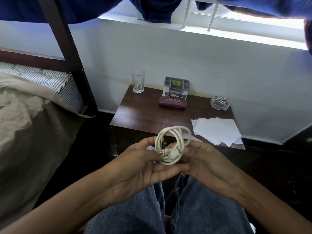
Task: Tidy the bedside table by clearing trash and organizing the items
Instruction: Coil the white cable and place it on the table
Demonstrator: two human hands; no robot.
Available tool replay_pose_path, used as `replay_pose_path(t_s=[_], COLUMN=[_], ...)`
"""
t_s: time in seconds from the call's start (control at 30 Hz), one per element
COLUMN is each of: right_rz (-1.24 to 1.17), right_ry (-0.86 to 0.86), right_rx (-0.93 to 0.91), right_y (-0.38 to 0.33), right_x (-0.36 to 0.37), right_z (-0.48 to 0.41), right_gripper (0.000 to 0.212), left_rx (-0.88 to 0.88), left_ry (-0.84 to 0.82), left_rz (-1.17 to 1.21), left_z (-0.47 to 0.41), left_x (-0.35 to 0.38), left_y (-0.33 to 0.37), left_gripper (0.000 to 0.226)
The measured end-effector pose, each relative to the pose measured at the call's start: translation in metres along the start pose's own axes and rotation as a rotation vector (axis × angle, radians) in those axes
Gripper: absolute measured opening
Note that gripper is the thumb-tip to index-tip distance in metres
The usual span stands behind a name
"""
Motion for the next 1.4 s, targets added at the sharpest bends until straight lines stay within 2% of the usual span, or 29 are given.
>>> replay_pose_path(t_s=[0.1, 0.2, 0.27, 0.37, 0.53, 0.67, 0.8, 0.9, 0.97, 1.03, 1.1, 1.17, 1.23, 1.4], right_rz=[-0.01, -0.006, 0.005, 0.055, 0.0, -0.112, -0.118, -0.092, -0.001, 0.203, 0.422, 0.525, 0.578, 0.501], right_ry=[-0.032, -0.035, -0.022, 0.005, -0.027, -0.145, -0.206, -0.092, 0.036, 0.178, 0.306, 0.382, 0.425, 0.381], right_rx=[0.004, 0.03, 0.049, 0.065, 0.12, 0.193, 0.228, 0.142, 0.045, -0.078, -0.2, -0.266, -0.28, -0.314], right_y=[-0.001, 0.005, 0.007, 0.004, 0.009, 0.019, 0.024, 0.018, 0.007, -0.006, -0.018, -0.022, -0.021, -0.026], right_x=[0.004, 0.011, 0.015, 0.022, 0.032, 0.044, 0.051, 0.044, 0.034, 0.022, 0.013, 0.008, 0.005, 0.011], right_z=[0.0, 0.001, 0.004, 0.008, 0.01, 0.013, 0.015, 0.012, 0.01, 0.012, 0.015, 0.018, 0.019, 0.02], right_gripper=[0.047, 0.053, 0.042, 0.023, 0.026, 0.026, 0.022, 0.015, 0.017, 0.024, 0.019, 0.009, 0.009, 0.017], left_rx=[0.047, 0.144, 0.22, 0.425, 0.619, 0.68, 0.617, 0.466, 0.352, 0.274, 0.21, 0.198, 0.246, 0.282], left_ry=[0.073, 0.186, 0.25, 0.325, 0.377, 0.227, 0.119, 0.15, 0.192, 0.241, 0.198, 0.108, 0.079, 0.19], left_rz=[-0.128, -0.383, -0.606, -0.934, -1.21, -1.177, -1.053, -0.945, -0.852, -0.751, -0.712, -0.811, -0.954, -0.946], left_z=[-0.001, -0.002, -0.003, -0.004, -0.001, -0.002, 0.0, -0.006, -0.01, -0.011, -0.011, -0.009, -0.009, -0.01], left_x=[-0.002, -0.008, -0.012, -0.017, -0.021, -0.016, -0.007, -0.014, -0.025, -0.032, -0.029, -0.018, -0.011, -0.019], left_y=[0.001, 0.004, 0.008, 0.02, 0.029, 0.025, 0.02, 0.022, 0.024, 0.027, 0.023, 0.016, 0.01, 0.017], left_gripper=[0.031, 0.037, 0.026, 0.009, 0.018, 0.01, 0.023, 0.015, 0.026, 0.025, 0.025, 0.029, 0.036, 0.017])
Point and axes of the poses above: each hand's wrist, its own z-axis away from the middle knuckle, its own x-axis out of the palm, y = z × x, the point moved 6 cm from there along -z, towards the middle knuckle, and after that the axes turned 1 degree about -y, right-handed, at the moved point
